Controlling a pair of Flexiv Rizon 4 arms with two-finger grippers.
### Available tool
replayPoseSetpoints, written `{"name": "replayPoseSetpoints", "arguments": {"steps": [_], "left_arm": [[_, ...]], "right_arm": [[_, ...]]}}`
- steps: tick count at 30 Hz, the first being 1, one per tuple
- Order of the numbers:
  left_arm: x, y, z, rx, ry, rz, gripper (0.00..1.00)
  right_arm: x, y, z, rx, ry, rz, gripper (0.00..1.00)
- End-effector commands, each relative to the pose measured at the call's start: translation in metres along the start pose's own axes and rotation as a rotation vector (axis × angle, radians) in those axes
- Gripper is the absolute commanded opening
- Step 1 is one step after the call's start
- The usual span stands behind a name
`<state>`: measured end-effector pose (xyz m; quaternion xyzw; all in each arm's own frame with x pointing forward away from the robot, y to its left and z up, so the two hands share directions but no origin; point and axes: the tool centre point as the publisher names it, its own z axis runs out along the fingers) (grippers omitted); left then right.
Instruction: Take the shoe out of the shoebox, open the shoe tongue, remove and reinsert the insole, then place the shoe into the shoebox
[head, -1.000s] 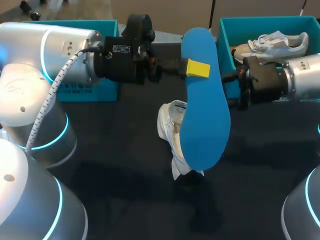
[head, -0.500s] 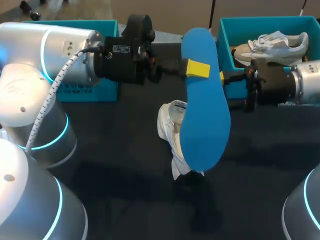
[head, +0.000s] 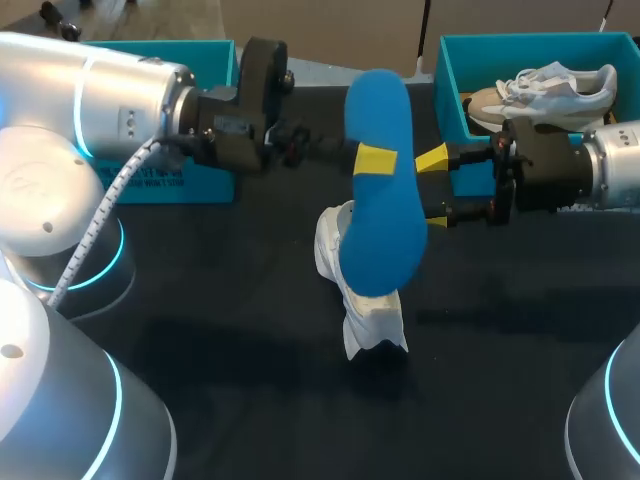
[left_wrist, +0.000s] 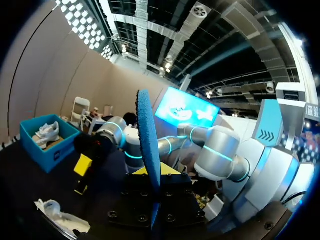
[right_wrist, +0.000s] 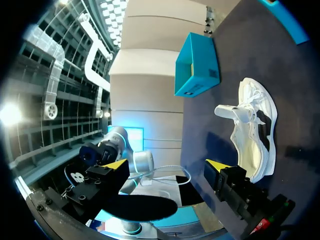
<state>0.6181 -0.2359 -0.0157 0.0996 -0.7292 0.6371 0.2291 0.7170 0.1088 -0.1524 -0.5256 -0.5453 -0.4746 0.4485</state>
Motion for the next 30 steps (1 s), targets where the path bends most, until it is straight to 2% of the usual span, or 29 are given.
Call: {"name": "replayPoseSetpoints", "arguments": {"steps": [1, 8, 15, 18, 30], "left_arm": [[-0.009, 0.010, -0.010, -0.013, -0.106, 0.335, 0.00], [-0.032, 0.018, -0.020, 0.004, -0.182, 0.661, 0.00], [-0.050, 0.019, -0.022, -0.015, -0.165, 1.014, 0.00], [-0.057, 0.018, -0.022, -0.032, -0.184, 1.010, 0.00], [-0.057, 0.018, -0.022, -0.032, -0.184, 1.010, 0.00]], "right_arm": [[0.000, -0.001, 0.001, -0.003, -0.001, 0.000, 1.00], [0.000, -0.001, 0.001, -0.003, -0.001, 0.000, 1.00], [0.000, -0.001, 0.001, -0.003, -0.001, 0.000, 1.00], [0.000, -0.001, 0.001, -0.003, -0.001, 0.000, 1.00], [0.000, -0.001, 0.001, -0.003, -0.001, 0.000, 1.00]]}}
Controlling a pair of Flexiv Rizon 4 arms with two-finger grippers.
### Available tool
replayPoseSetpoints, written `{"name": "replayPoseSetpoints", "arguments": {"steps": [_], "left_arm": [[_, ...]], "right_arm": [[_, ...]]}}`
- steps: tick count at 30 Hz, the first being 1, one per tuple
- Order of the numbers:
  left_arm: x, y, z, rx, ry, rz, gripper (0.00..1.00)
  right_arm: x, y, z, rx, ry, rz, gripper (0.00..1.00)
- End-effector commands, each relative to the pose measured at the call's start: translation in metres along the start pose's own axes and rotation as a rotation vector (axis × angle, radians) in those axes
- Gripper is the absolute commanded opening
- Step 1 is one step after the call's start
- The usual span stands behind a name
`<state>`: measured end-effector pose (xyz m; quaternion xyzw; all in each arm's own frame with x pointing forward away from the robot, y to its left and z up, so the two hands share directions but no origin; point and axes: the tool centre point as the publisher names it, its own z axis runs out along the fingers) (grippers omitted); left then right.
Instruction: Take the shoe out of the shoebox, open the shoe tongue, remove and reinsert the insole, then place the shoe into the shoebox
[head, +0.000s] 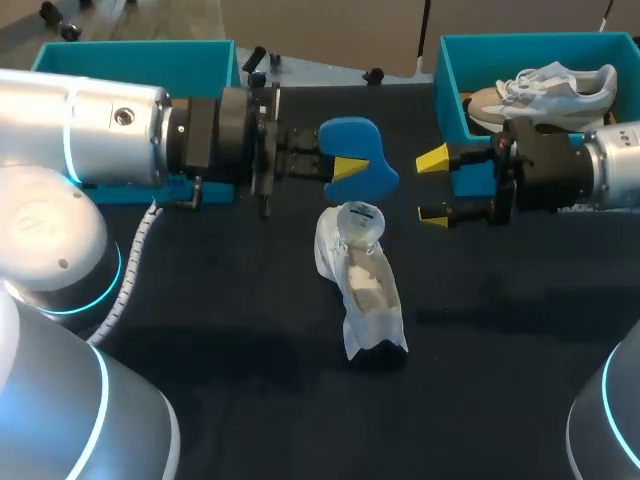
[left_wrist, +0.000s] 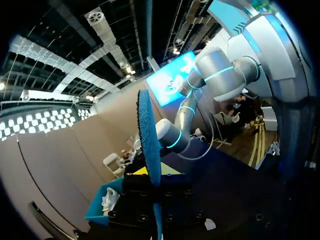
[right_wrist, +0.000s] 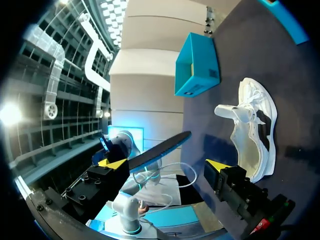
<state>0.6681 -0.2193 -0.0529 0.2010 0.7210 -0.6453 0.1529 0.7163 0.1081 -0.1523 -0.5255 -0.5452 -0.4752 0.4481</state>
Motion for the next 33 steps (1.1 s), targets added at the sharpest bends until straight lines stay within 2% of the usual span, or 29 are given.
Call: {"name": "replayPoseSetpoints", "arguments": {"steps": [1, 4, 7, 14, 18, 28, 33], "left_arm": [[0.005, 0.001, 0.001, 0.007, -0.013, 0.043, 0.00], [0.005, 0.001, 0.001, 0.007, -0.013, 0.043, 0.00], [0.016, 0.012, -0.002, -0.025, 0.023, 0.262, 0.00], [0.023, 0.031, -0.005, -0.018, 0.006, 0.517, 0.00], [0.026, 0.039, -0.001, -0.033, -0.022, 0.684, 0.00], [0.029, 0.054, 0.006, -0.102, -0.172, 1.032, 0.00], [0.033, 0.060, 0.010, -0.123, -0.200, 1.109, 0.00]], "right_arm": [[0.000, 0.000, 0.002, -0.002, -0.001, 0.001, 1.00], [0.000, 0.000, 0.002, -0.002, -0.001, 0.001, 1.00], [0.000, 0.000, 0.002, -0.002, -0.001, 0.001, 1.00], [0.000, 0.000, 0.002, -0.002, -0.001, 0.001, 1.00], [0.000, 0.000, 0.002, -0.002, -0.001, 0.001, 1.00], [0.000, 0.000, 0.002, -0.002, -0.001, 0.001, 1.00], [0.000, 0.000, 0.002, -0.002, -0.001, 0.001, 1.00]]}}
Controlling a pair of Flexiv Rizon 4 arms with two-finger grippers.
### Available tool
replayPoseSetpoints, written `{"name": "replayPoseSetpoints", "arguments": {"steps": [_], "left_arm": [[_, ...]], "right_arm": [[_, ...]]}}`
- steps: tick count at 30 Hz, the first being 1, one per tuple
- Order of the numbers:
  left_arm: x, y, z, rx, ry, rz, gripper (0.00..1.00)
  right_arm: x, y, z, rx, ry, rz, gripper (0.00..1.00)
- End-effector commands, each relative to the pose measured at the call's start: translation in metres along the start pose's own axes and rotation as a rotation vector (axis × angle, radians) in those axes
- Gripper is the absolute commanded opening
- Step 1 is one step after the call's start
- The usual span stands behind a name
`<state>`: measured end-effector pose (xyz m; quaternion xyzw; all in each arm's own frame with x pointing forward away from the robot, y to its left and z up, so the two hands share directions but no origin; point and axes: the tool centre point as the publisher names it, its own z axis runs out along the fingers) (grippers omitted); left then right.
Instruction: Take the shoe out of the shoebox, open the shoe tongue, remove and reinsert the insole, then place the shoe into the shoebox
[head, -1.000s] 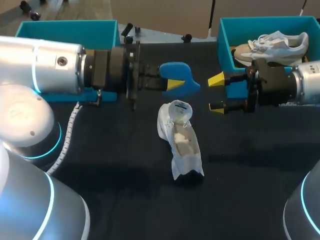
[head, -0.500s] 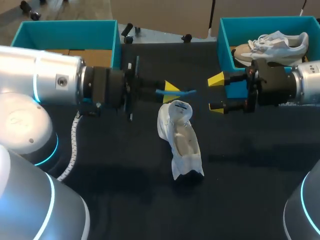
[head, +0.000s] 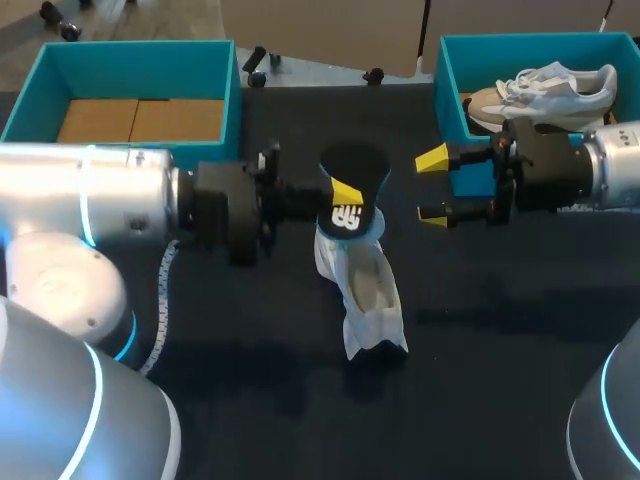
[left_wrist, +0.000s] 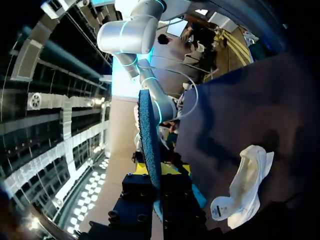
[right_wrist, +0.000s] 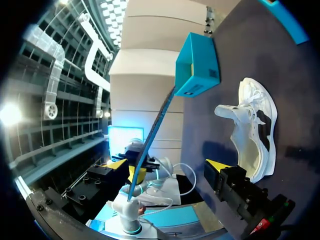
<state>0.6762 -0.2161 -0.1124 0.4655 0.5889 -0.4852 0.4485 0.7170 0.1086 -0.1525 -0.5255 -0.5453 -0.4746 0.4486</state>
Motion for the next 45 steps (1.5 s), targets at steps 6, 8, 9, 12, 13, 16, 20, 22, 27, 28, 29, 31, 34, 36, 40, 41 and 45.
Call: {"name": "replayPoseSetpoints", "arguments": {"steps": [6, 8, 9, 12, 13, 16, 20, 22, 27, 28, 29, 31, 34, 36, 40, 41, 45], "left_arm": [[0.014, -0.004, 0.011, -0.101, -0.144, 0.265, 0.00], [0.017, -0.004, 0.014, -0.101, -0.143, 0.284, 0.00], [0.018, -0.003, 0.015, -0.109, -0.152, 0.278, 0.00], [0.020, -0.003, 0.019, -0.113, -0.158, 0.270, 0.00], [0.021, -0.002, 0.021, -0.115, -0.159, 0.270, 0.00], [0.023, -0.001, 0.026, -0.125, -0.165, 0.263, 0.00], [0.025, 0.000, 0.034, -0.135, -0.174, 0.270, 0.00], [0.026, -0.001, 0.037, -0.133, -0.175, 0.274, 0.00], [0.026, -0.001, 0.045, -0.134, -0.177, 0.283, 0.00], [0.026, -0.001, 0.046, -0.134, -0.178, 0.282, 0.00], [0.026, -0.001, 0.047, -0.136, -0.180, 0.282, 0.00], [0.026, -0.002, 0.048, -0.136, -0.181, 0.280, 0.00], [0.026, -0.004, 0.050, -0.137, -0.187, 0.289, 0.00], [0.025, -0.006, 0.050, -0.136, -0.187, 0.292, 0.00], [0.026, -0.009, 0.049, -0.136, -0.189, 0.284, 0.00], [0.026, -0.010, 0.049, -0.137, -0.189, 0.280, 0.00], [0.028, -0.012, 0.048, -0.136, -0.185, 0.279, 0.00]], "right_arm": [[0.007, 0.002, 0.009, 0.004, 0.003, -0.001, 1.00], [0.010, 0.003, 0.011, 0.005, 0.005, -0.003, 1.00], [0.011, 0.003, 0.012, 0.003, 0.006, -0.002, 1.00], [0.016, 0.002, 0.018, -0.002, 0.014, -0.001, 1.00], [0.018, 0.001, 0.020, -0.002, 0.015, -0.001, 1.00], [0.024, 0.000, 0.026, -0.002, 0.024, -0.004, 1.00], [0.026, -0.001, 0.034, 0.010, 0.028, 0.004, 1.00], [0.026, -0.001, 0.036, 0.013, 0.033, 0.004, 1.00], [0.025, -0.001, 0.039, 0.015, 0.041, 0.005, 0.82], [0.025, -0.001, 0.040, 0.014, 0.042, 0.005, 0.53], [0.024, -0.001, 0.040, 0.012, 0.043, 0.005, 0.46], [0.023, -0.001, 0.039, 0.007, 0.046, 0.007, 0.39], [0.021, -0.002, 0.037, 0.001, 0.047, 0.010, 0.32], [0.020, -0.002, 0.037, -0.001, 0.046, 0.013, 0.29], [0.018, 0.000, 0.036, -0.003, 0.049, 0.017, 0.18], [0.017, 0.001, 0.035, -0.004, 0.050, 0.017, 0.15], [0.016, 0.003, 0.034, -0.005, 0.052, 0.021, 0.00]]}}
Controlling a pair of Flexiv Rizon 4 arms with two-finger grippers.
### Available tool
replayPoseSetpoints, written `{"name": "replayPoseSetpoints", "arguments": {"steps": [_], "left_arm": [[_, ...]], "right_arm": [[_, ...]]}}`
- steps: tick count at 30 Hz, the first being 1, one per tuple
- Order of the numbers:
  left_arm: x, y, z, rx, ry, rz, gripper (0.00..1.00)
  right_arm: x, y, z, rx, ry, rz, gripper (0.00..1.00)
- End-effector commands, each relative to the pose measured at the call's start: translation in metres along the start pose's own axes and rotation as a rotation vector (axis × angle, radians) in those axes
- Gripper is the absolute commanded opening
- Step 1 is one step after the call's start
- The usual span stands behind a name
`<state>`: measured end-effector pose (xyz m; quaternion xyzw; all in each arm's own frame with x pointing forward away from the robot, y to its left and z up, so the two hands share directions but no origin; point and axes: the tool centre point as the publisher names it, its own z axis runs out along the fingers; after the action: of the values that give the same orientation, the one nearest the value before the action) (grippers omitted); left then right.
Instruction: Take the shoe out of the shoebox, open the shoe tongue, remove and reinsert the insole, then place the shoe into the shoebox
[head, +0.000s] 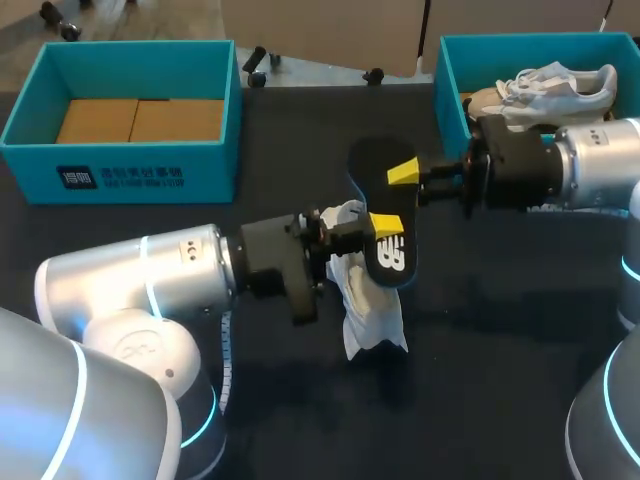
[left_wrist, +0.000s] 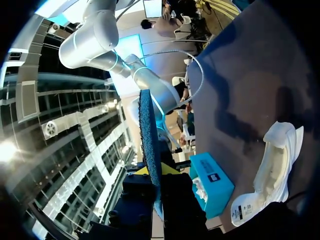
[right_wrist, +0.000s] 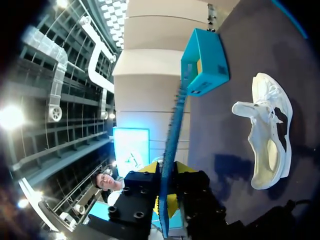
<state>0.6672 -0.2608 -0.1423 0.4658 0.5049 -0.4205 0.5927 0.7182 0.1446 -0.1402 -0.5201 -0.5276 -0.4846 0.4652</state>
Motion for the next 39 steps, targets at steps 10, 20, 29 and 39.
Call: {"name": "replayPoseSetpoints", "arguments": {"steps": [10, 20, 29, 39], "left_arm": [[0.001, -0.006, -0.007, -0.013, 0.047, -0.004, 1.00], [0.006, 0.007, -0.031, -0.009, 0.151, -0.038, 1.00], [0.007, 0.018, -0.044, -0.009, 0.232, -0.025, 1.00], [0.008, 0.029, -0.052, 0.050, 0.395, -0.025, 1.00]], "right_arm": [[-0.007, 0.007, -0.002, 0.006, 0.002, 0.008, 0.00], [-0.020, 0.005, -0.009, -0.013, 0.001, 0.037, 0.00], [-0.032, 0.003, -0.012, -0.029, -0.007, 0.040, 0.00], [-0.042, 0.004, -0.012, -0.014, -0.012, 0.043, 0.00]]}}
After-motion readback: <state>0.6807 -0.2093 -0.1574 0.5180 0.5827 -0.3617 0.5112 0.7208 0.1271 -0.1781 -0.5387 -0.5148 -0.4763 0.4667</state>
